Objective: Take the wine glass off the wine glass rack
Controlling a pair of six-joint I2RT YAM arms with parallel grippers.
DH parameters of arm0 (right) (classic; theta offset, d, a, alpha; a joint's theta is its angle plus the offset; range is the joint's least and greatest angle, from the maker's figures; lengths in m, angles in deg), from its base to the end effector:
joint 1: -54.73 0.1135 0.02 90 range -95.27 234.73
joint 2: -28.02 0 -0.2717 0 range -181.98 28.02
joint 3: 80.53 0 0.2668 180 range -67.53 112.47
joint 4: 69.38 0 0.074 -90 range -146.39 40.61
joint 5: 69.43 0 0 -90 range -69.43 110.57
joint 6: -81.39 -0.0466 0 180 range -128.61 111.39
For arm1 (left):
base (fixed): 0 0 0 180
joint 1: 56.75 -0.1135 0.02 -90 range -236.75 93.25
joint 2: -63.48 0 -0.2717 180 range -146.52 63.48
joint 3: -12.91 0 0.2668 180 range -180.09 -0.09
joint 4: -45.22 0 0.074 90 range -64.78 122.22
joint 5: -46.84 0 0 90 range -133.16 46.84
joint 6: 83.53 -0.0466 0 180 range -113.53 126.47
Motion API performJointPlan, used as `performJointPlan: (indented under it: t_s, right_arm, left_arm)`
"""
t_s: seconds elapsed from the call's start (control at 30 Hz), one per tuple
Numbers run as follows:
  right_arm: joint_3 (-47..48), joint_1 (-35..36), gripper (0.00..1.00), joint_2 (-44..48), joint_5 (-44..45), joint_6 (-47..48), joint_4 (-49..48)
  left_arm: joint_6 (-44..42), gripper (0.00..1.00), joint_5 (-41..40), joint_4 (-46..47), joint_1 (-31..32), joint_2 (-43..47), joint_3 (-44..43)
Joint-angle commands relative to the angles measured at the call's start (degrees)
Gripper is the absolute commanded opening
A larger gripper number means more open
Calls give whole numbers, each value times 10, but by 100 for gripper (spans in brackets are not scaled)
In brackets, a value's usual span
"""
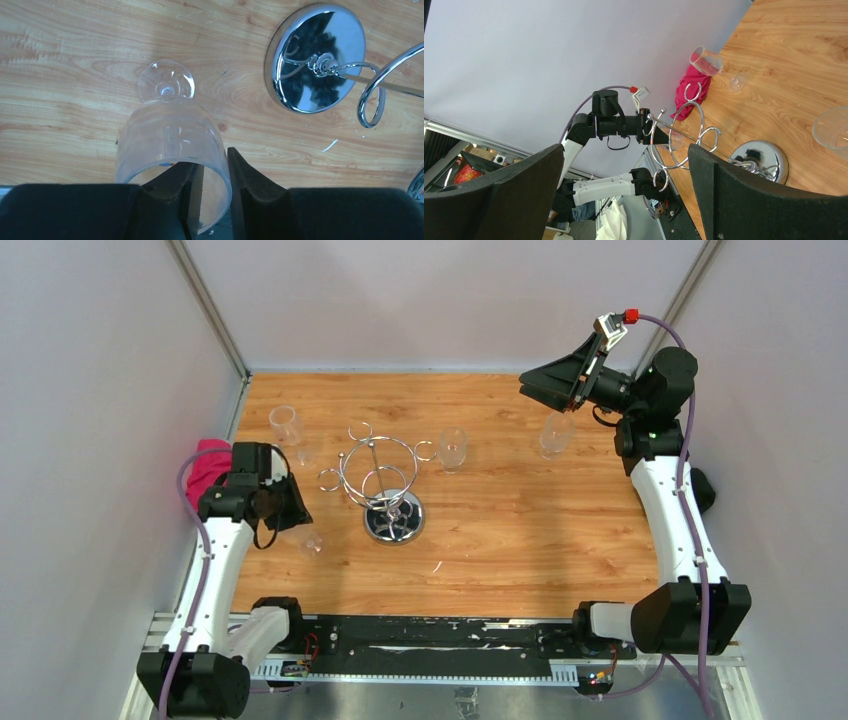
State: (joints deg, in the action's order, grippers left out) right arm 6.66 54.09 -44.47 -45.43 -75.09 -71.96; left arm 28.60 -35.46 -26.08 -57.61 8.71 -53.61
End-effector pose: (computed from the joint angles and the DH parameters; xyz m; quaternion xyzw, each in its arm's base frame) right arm 0.2855 0.0394 0.4679 -0.0906 0.6568 0.6381 0.3915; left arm 0.1855 -0.0035 0.2862 -0.1746 0.9469 -0.1120 0.2456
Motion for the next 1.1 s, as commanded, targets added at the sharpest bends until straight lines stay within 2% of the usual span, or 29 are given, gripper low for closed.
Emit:
performJointPlan:
  t_s: [0.0,0.37,0.7,0.83,1.07]
  right_arm:
    - [0,-9,99,3,-3,5,-7]
    - [-1,-9,99,0,-2,9,-4]
    - [29,-9,99,11,28,102,113]
    - [30,-9,99,19,42,125,131]
    - [37,-9,99,40,92,208,224]
  left_arm:
    - [1,30,-1,-5,2,10,-3]
    - [-4,32,-24,-45,2,11,-81]
    - [-10,35,-24,-71,2,4,-155]
    - [-10,38,-22,-74,2,5,-189]
    - [-21,45,-35,-31,2,25,-252]
